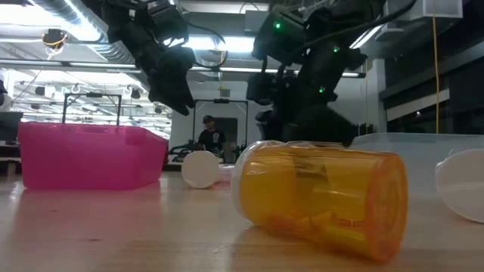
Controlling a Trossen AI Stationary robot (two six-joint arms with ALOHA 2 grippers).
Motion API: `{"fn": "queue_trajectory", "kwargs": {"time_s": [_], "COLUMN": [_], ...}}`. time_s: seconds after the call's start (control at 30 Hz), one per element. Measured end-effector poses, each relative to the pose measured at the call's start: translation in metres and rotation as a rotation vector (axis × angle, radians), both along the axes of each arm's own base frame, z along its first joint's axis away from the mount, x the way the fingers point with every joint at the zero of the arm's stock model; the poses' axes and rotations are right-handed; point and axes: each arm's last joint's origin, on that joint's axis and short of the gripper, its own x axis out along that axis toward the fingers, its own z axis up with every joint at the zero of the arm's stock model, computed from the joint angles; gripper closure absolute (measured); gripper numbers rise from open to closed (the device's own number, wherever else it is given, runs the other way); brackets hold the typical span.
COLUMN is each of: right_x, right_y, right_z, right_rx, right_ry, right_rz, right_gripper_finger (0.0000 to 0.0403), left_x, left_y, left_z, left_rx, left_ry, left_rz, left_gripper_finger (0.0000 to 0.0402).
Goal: Pick and place medicine bottles into bin by pill shape (circle, oval)
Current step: Put the big orange pill bottle into the red bin
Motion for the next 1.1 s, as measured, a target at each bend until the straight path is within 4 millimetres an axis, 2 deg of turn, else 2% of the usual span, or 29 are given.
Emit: {"fn": "queue_trajectory", "kwargs": {"time_s": [0.2, 0.43, 0.53, 0.7, 1.0, 1.1], "right_x": [0.001, 0.002, 0.004, 0.013, 0.034, 0.042], "right_y": [0.0, 0.0, -0.002, -0.004, -0.001, -0.001], "right_z": [0.001, 0.002, 0.005, 0.022, 0.061, 0.072], "right_rx": [-0.001, 0.002, -0.031, -0.065, -0.04, -0.024], "right_ry": [-0.015, -0.024, -0.044, -0.075, -0.202, -0.295], "right_rz": [-0.006, -0.016, -0.091, -0.17, -0.177, -0.177], "right_gripper_finger": [0.0113, 0.017, 0.0197, 0.0225, 0.0222, 0.0223], "left_x": [0.0, 0.0, 0.0, 0.0, 0.0, 0.0], "left_y": [0.0, 0.0, 0.0, 0.0, 0.0, 0.0], "left_z": [0.0, 0.0, 0.0, 0.0, 0.0, 0.0], "left_rx": [0.0, 0.0, 0.0, 0.0, 0.0, 0.0], "left_ry": [0.0, 0.0, 0.0, 0.0, 0.0, 0.0], "left_rz": [0.0, 0.0, 0.0, -0.001, -0.001, -0.001], "left_gripper_finger": [0.019, 0.019, 0.019, 0.019, 0.019, 0.019]}}
